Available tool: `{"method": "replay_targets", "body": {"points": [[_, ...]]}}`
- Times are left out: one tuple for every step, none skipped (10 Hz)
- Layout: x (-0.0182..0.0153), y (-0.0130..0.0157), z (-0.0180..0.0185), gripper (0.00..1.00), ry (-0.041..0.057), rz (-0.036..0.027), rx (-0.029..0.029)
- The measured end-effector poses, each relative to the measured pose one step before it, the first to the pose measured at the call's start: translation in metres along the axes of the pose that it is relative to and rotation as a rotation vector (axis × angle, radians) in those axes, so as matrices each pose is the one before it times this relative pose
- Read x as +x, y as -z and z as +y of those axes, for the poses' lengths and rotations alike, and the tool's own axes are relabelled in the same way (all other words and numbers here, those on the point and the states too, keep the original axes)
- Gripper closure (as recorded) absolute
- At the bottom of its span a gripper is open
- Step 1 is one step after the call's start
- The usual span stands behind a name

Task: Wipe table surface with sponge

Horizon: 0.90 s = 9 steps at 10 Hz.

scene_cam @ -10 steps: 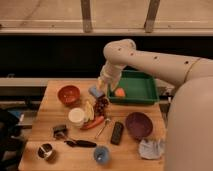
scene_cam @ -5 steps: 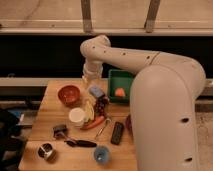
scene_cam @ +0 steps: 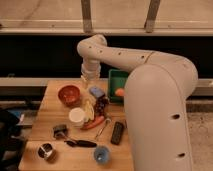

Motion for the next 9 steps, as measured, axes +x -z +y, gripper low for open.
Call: {"method": "replay_targets", "body": {"points": [[0.00031, -0.00679, -0.00515, 0.43, -0.00009, -0.00178, 0.00509], [-0.00258, -0.01309, -0.01072, 0.43, 0.01705, -0.00405, 0.01361], [-0.00414, -0.00802, -0.00433, 0.43, 0.01843, -0.00171, 0.00515], [-0.00493, -0.0045, -0.00333, 0.44, 0.01607, -0.00242, 0.00239], [-0.0021, -0.00207, -0.0074, 0.47, 0.01176, -0.00391, 0.00575], [-0.00201, -0.00264, -0.00969, 0.55, 0.01125, -0.00773, 0.00515], [-0.00285, -0.00613, -0.01275, 0.65, -0.00044, -0.0065, -0.00187], [0.00045, -0.00449, -0.00669, 0.67, -0.01149, -0.00089, -0.01195], [0.00279, -0.00265, -0.00782, 0.67, -0.01411, 0.00142, -0.00889]]}}
